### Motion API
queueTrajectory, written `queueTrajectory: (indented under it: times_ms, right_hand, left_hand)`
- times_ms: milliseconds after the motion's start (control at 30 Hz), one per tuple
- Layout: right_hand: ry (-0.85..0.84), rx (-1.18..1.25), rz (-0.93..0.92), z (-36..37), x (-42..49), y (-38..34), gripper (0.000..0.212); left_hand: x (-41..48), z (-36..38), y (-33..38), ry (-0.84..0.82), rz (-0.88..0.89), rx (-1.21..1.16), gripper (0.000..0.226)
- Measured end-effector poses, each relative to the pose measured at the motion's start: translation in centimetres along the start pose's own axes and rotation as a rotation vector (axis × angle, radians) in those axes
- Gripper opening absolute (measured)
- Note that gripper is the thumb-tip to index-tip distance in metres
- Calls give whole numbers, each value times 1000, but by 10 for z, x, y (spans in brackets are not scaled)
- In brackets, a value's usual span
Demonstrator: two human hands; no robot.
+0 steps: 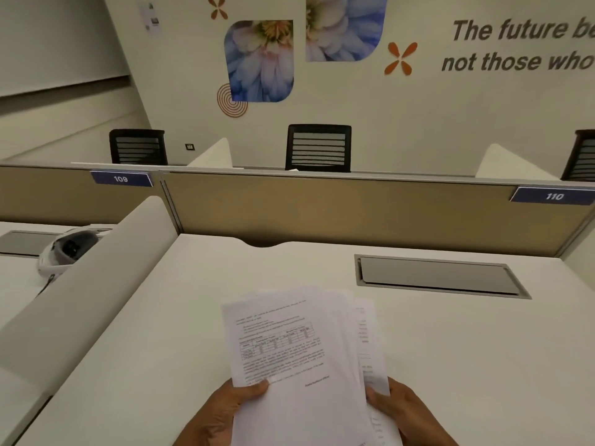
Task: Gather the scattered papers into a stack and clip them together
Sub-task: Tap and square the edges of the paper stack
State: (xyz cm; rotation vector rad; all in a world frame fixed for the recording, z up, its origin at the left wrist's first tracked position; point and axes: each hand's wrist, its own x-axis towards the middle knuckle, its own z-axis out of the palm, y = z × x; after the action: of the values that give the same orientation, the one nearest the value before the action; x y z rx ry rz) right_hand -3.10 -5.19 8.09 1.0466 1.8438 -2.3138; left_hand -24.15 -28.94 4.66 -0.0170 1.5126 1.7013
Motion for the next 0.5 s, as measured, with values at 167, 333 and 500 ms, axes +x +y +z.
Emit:
queueTrajectory:
  times_ms: [167,333,500]
  right_hand:
    - [25,21,9,-24,-9,-5,30]
    - [108,81,-14,-42,-12,-9,35]
    - [67,-23,-134,-64,-7,-11,48]
  left_hand:
    - [-7,44,-4,-86,18,82,70]
    - [-6,83,0,-81,141,113,56]
    - [-3,115,8,-91,210,117,46]
